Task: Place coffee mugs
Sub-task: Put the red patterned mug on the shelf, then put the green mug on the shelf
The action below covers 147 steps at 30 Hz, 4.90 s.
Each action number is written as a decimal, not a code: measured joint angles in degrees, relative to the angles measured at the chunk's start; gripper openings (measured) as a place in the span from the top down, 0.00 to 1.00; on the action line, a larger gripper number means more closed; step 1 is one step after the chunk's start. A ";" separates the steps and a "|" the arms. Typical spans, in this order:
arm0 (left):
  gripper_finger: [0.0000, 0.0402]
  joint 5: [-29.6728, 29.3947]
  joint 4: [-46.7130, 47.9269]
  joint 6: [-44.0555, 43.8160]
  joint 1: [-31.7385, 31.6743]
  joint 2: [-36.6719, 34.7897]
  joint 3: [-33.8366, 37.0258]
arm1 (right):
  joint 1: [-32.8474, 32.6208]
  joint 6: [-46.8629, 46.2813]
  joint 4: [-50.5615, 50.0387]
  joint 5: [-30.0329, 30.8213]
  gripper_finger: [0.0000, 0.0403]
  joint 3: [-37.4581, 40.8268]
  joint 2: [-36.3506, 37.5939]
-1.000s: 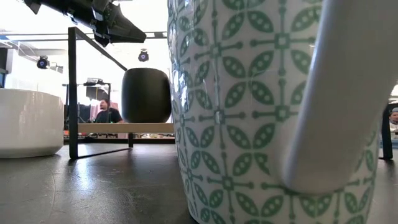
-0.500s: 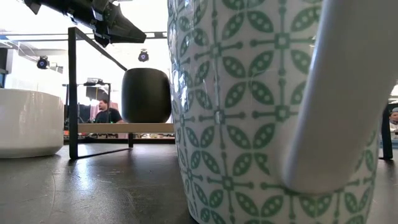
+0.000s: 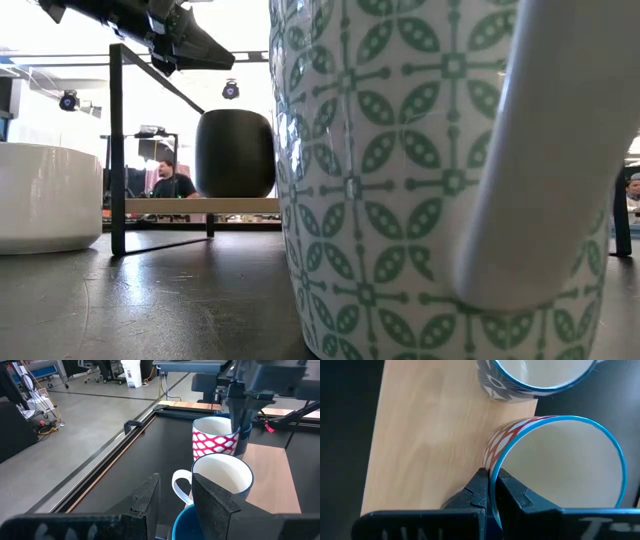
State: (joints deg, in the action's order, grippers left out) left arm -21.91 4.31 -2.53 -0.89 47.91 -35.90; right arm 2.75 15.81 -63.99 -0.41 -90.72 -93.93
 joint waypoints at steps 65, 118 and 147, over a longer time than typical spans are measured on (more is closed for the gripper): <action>0.76 3.85 0.77 -5.12 0.02 -0.86 -0.02 | -3.14 -8.91 -3.31 1.98 0.73 -5.15 0.52; 0.76 18.86 48.80 -62.47 27.02 24.96 -13.96 | -3.27 -21.80 -10.96 1.92 0.71 -9.07 0.55; 0.99 13.25 69.33 -59.89 27.06 25.39 -24.70 | -3.27 -21.85 -10.95 1.91 0.75 -9.05 0.52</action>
State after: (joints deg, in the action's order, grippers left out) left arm -8.66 73.64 -62.42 26.17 73.30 -60.60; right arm -0.51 -6.04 -74.94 1.50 -99.77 -93.41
